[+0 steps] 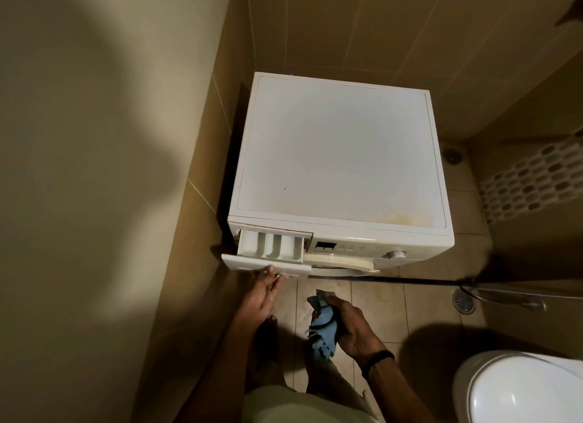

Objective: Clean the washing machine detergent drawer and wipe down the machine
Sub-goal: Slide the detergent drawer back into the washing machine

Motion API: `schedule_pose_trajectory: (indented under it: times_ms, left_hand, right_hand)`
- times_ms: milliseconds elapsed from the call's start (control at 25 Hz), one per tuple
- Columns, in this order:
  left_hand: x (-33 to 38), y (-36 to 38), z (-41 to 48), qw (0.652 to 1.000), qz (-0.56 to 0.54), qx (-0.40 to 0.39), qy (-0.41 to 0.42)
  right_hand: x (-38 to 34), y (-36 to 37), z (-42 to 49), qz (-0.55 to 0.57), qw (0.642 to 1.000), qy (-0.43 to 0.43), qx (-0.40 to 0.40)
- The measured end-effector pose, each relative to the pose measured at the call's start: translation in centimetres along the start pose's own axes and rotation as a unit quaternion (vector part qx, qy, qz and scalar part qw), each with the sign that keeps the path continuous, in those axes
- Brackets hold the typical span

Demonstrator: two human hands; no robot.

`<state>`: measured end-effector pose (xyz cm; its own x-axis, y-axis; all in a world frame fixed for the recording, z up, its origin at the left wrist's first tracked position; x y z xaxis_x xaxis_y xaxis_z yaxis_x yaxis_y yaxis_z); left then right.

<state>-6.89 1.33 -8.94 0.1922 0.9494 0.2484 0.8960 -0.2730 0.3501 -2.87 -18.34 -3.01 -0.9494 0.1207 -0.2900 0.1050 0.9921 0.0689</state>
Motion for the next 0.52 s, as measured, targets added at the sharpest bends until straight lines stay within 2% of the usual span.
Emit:
schedule_pose_trajectory:
  times_ms: [40, 80, 120, 200, 360, 440, 520]
  left_hand:
    - [1.5, 0.5, -0.3, 0.997, 0.031, 0.039, 0.062]
    - [2.8, 1.7, -0.3, 0.995, 0.030, 0.053, 0.073]
    - [4.0, 3.6, 0.0, 0.996, 0.014, 0.057, 0.070]
    - [5.7, 6.2, 0.7, 0.994, 0.049, 0.065, 0.074]
    - [5.4, 5.9, 0.4, 0.995, 0.056, 0.068, 0.051]
    - [5.0, 5.5, 0.5, 0.995, 0.069, 0.065, 0.044]
    - [4.3, 4.7, 0.7, 0.991, 0.093, 0.076, 0.055]
  right_hand:
    - [-0.1, 0.1, -0.1, 0.010, 1.000, 0.004, -0.006]
    - [-0.3, 0.2, -0.1, 0.022, 1.000, 0.006, -0.012]
    - [-0.6, 0.2, -0.3, 0.031, 0.999, 0.009, -0.020]
    - [-1.2, 0.1, -0.7, 0.047, 0.998, 0.006, -0.036]
    - [-3.8, 1.3, -2.4, 0.033, 0.998, -0.012, -0.046]
    - [-6.1, 2.4, -3.0, 0.001, 0.995, -0.098, -0.001]
    - [-9.4, 4.0, -3.6, -0.107, 0.958, -0.263, 0.043]
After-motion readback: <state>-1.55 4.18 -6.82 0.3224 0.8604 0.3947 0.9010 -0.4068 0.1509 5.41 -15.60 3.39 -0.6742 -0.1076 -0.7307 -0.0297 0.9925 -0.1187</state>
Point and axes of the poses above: each hand's wrist, its own z-axis towards the middle knuckle, its own y-axis out of the palm, x = y × z, the point moved 3 cm from there along z, towards the middle knuckle, and after that the axes turned 10 degrees about x, right-handed, at the moved point
